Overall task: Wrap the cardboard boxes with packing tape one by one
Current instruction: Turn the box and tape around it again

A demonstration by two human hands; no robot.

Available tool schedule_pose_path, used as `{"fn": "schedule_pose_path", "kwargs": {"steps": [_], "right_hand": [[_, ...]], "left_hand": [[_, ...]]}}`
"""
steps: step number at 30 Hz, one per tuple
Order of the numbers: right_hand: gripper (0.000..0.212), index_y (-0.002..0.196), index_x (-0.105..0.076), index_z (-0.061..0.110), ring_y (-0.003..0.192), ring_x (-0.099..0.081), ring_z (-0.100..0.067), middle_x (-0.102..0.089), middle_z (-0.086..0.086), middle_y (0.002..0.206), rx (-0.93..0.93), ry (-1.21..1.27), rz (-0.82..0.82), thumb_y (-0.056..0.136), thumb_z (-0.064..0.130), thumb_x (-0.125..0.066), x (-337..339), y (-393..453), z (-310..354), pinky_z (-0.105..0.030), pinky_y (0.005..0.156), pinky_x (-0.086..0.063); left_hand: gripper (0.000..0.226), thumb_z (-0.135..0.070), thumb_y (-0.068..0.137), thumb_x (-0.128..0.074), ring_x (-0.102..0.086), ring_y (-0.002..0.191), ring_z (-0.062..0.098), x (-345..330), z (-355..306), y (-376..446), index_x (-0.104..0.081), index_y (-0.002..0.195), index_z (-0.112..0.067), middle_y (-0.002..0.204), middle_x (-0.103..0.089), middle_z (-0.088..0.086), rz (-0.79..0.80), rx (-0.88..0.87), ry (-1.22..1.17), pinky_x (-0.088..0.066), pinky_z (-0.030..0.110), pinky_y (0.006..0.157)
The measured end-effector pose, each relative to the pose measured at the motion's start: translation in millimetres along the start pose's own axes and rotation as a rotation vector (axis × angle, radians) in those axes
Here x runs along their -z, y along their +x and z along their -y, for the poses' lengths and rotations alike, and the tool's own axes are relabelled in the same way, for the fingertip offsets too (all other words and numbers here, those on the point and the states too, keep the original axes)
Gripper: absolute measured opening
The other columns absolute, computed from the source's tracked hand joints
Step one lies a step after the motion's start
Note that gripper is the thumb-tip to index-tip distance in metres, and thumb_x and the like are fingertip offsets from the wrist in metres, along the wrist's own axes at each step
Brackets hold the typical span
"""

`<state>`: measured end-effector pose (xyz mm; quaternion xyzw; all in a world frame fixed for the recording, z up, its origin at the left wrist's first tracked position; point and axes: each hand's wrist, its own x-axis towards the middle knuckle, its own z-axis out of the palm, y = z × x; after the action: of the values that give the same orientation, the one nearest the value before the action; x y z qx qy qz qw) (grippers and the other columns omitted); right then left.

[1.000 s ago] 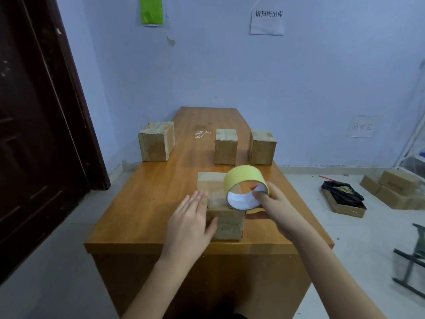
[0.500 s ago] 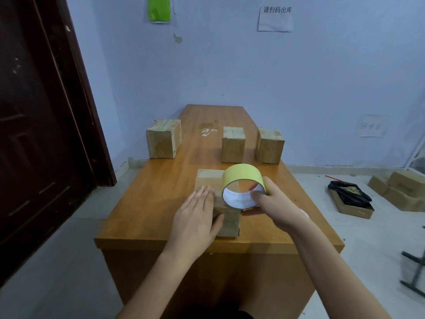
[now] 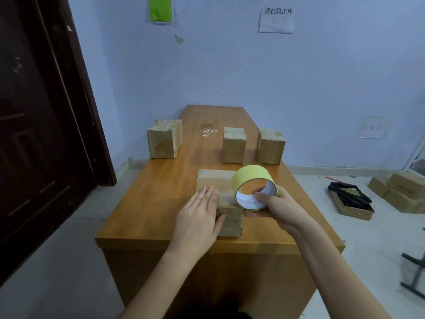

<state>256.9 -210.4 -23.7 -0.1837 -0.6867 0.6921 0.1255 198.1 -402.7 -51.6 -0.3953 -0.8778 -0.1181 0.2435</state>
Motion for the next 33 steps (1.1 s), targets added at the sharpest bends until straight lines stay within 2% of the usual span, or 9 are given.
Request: {"fn": "schedule_pose_path", "kwargs": {"steps": [3,7,9,11,19,24,28,30,33], "right_hand": [[0.006,0.096,-0.055,0.001,0.084,-0.066,-0.031,-0.057,-0.020,0.103,-0.070,0.145,-0.028,0.091,0.002,-0.058,3.2,-2.1,-4.3,-0.033,0.054,-0.058],[0.024,0.106,-0.055,0.007,0.089,-0.065,-0.026,-0.059,-0.013,0.105,-0.064,0.131,-0.105,0.088,0.019,-0.067,-3.4,-2.0,-10.7,-0.035,0.058,-0.060],[0.026,0.102,-0.058,0.011,0.089,-0.064,-0.022,-0.061,-0.010,0.101,0.006,-0.020,-0.128,0.084,0.025,-0.072,-6.4,0.0,-9.0,-0.028,0.056,-0.058],[0.015,0.090,-0.058,0.012,0.082,-0.065,-0.020,-0.061,-0.010,0.094,0.022,-0.020,-0.121,0.085,0.017,-0.071,-6.4,2.7,-8.2,-0.025,0.053,-0.056],[0.010,0.091,-0.049,0.002,0.077,-0.067,-0.034,-0.057,-0.020,0.098,-0.176,0.435,-0.106,0.090,-0.004,-0.057,1.1,4.2,-40.9,-0.043,0.056,-0.060],[0.015,0.080,-0.050,0.007,0.063,-0.066,-0.025,-0.057,-0.016,0.087,-0.190,0.331,-0.113,0.091,0.001,-0.058,-0.1,2.9,-53.0,-0.035,0.052,-0.057],[0.013,0.083,-0.051,0.007,0.061,-0.063,-0.025,-0.055,-0.018,0.086,-0.204,0.306,-0.082,0.092,0.004,-0.058,2.0,4.8,-54.2,-0.032,0.049,-0.056],[0.012,0.084,-0.051,0.007,0.066,-0.062,-0.026,-0.055,-0.018,0.090,-0.200,0.302,-0.101,0.091,0.005,-0.060,2.2,5.4,-56.1,-0.032,0.050,-0.056],[0.011,0.084,-0.052,0.008,0.064,-0.062,-0.024,-0.055,-0.016,0.089,-0.181,0.269,-0.119,0.091,0.006,-0.060,1.3,6.7,-58.2,-0.032,0.050,-0.056]], "left_hand": [[0.058,-0.045,0.097,-0.037,-0.027,0.139,0.014,-3.0,2.7,0.8,-0.030,0.145,-0.013,0.150,-0.032,0.003,0.005,-0.036,0.012,-0.008,0.024,0.109],[0.061,-0.048,0.098,-0.029,-0.017,0.142,0.012,-6.4,5.8,-0.7,-0.017,0.149,-0.016,0.154,-0.020,0.000,-0.011,-0.042,0.027,0.000,0.022,0.108],[0.063,-0.049,0.097,-0.031,-0.016,0.142,0.012,-6.6,5.9,-1.3,-0.016,0.149,-0.016,0.155,-0.019,0.000,-0.017,-0.025,0.021,0.001,0.023,0.107],[0.063,-0.049,0.097,-0.031,-0.016,0.142,0.012,-6.7,5.7,-1.3,-0.016,0.149,-0.016,0.155,-0.018,0.000,-0.018,-0.030,0.018,0.001,0.023,0.107],[0.063,-0.051,0.097,-0.030,-0.013,0.143,0.011,-7.6,4.9,1.3,-0.014,0.149,-0.019,0.156,-0.015,-0.001,0.006,-0.036,0.046,0.001,0.022,0.106],[0.065,-0.052,0.095,-0.036,-0.014,0.142,0.009,-5.1,2.2,4.6,-0.016,0.149,-0.021,0.155,-0.018,-0.004,0.011,0.007,-0.011,0.001,0.022,0.106],[0.074,-0.056,0.089,-0.043,-0.011,0.144,0.017,-3.0,-10.9,7.1,-0.022,0.148,-0.015,0.155,-0.018,0.003,0.013,0.057,0.026,0.008,0.033,0.112],[0.079,-0.052,0.085,-0.055,-0.014,0.143,0.021,-2.8,-17.1,7.2,-0.027,0.146,-0.010,0.154,-0.021,0.008,-0.003,0.061,0.039,0.000,0.038,0.114],[0.076,-0.040,0.075,-0.073,-0.041,0.132,0.027,-5.1,-20.5,3.5,-0.042,0.140,-0.014,0.141,-0.045,0.010,-0.013,0.010,0.003,-0.028,0.042,0.109]]}}
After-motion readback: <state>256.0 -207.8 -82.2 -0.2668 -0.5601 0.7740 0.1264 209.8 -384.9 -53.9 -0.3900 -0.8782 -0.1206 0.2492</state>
